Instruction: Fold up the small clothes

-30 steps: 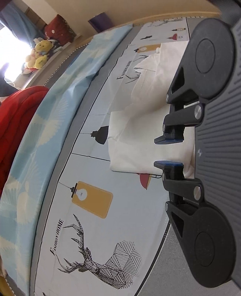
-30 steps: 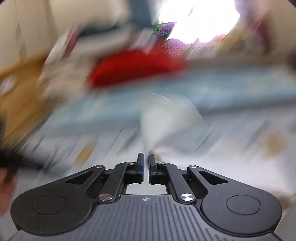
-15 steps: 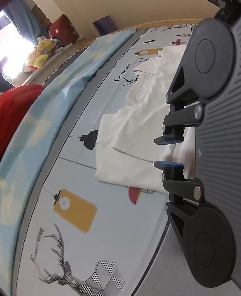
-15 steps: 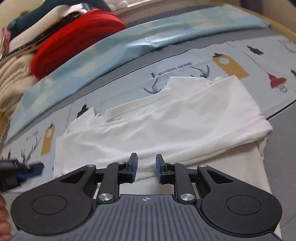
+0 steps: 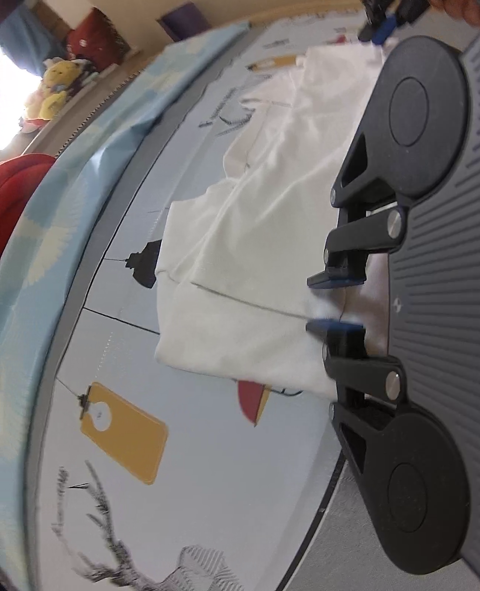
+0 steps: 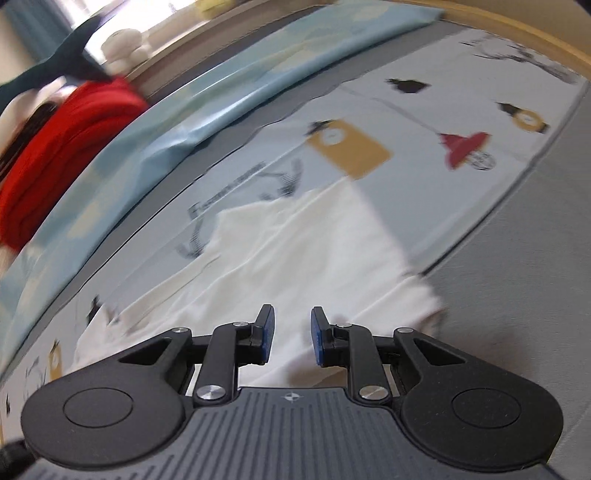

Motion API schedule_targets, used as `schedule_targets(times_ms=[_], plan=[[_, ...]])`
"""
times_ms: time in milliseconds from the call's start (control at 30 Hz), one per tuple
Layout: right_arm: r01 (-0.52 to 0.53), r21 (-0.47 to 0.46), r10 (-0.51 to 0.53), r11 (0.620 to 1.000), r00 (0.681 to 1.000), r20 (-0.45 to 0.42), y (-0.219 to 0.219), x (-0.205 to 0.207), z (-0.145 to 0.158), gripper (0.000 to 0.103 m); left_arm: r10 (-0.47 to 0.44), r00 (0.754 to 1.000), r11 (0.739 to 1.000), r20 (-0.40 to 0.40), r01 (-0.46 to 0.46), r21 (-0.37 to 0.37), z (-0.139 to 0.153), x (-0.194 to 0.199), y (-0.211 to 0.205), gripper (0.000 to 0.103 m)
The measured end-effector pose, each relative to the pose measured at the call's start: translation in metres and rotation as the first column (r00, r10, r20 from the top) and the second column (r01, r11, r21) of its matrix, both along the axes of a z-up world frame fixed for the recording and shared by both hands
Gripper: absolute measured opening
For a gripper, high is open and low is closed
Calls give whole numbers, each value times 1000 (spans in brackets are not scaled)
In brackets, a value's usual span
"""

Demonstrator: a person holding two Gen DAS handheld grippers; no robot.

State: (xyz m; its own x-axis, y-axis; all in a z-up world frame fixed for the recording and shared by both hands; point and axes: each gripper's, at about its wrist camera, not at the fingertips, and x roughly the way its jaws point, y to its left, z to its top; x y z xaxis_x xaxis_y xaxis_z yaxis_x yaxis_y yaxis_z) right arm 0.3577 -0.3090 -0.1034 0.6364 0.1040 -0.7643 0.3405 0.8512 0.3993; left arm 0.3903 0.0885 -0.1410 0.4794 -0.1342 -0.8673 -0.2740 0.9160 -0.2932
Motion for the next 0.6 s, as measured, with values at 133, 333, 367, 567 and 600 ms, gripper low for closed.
schedule_targets(times_ms=[133,333,367,567,600], plan=[[109,4,-109,994,994,-12,-24,-2,-3,22,11,997,999,76,-14,33,32,-9,0,1],[162,40,-162,986,987,-19,-31,-4,-7,22,94,993,983,67,-103,149,59,-30,13,2],[159,50,-158,986,987,-24,-30,-4,-9,22,111,993,985,32,-114,128,54,-30,17,3],[177,8,-175,984,975,-139,-31,1,-29,0,78,996,993,50,-82,89,49,-24,24,3],[204,1,-202,979,968,-152,-34,-1,-31,0,64,997,995,53,-67,74,48,-22,24,3]])
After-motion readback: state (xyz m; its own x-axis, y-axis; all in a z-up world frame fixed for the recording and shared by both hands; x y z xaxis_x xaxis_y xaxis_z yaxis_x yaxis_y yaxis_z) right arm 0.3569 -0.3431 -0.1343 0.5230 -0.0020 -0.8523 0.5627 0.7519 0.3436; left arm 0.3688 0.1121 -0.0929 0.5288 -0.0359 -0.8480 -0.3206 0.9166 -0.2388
